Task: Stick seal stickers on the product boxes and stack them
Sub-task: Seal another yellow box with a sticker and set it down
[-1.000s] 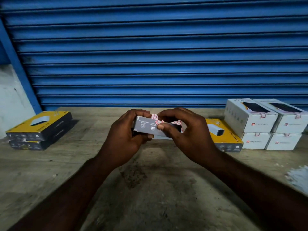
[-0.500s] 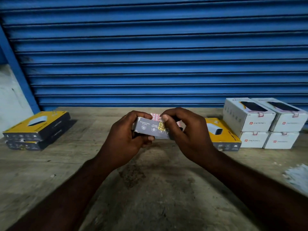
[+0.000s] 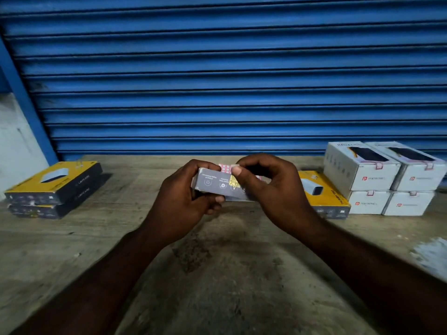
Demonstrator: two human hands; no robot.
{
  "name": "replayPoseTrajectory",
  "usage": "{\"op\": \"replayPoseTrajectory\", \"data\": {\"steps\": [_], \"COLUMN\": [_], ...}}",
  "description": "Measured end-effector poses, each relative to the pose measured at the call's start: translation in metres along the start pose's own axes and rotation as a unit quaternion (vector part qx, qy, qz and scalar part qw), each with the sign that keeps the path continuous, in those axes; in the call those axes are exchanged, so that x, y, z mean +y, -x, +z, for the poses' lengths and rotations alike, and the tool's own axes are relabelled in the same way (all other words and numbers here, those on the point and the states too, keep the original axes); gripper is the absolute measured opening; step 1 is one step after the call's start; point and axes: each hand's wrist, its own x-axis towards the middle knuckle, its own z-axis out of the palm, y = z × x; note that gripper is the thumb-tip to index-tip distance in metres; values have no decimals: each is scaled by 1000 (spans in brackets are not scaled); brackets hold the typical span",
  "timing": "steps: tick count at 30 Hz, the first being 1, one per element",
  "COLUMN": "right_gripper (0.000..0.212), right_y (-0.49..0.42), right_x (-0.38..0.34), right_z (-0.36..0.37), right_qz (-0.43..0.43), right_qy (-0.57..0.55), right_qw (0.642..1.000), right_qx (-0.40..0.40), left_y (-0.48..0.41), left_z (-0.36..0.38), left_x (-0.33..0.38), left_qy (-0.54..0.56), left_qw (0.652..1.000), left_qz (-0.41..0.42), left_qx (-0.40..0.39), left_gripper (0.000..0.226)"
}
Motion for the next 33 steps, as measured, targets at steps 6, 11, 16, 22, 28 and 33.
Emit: {"op": "replayPoseTrajectory", "data": {"steps": [6,11,16,22,28,33], "right_gripper": [1,13,21,19,15,9], "right_y": [-12,-10,-8,-9,-9,-9], "right_x": [-5,-3,-8,-10,-12,-13], "right_z": [-6,-3,-4,-4,-2,-1], "right_qz": [81,101,112,135,146,158], "right_qy": [-118,-144,-146,-163,-175,-192], "right_qw": [988,984,983,977,972,967], "right_qx": [58,23,-10,-20,-51,-52], "left_y": [1,0,-1,-1,-1,-2], "left_z": [0,0,-2,-1,-3,-4], "left_x": [-2,-1,0,-1,-2,-1], "left_qy": [-3,14,5,15,5,1], "left_qw": [1000,1000,1000,1000,1000,1000], "left_qz": [0,-12,-11,-6,3,22], "left_qx": [2,2,7,10,14,21], "left_gripper": [44,44,44,45,47,47]}}
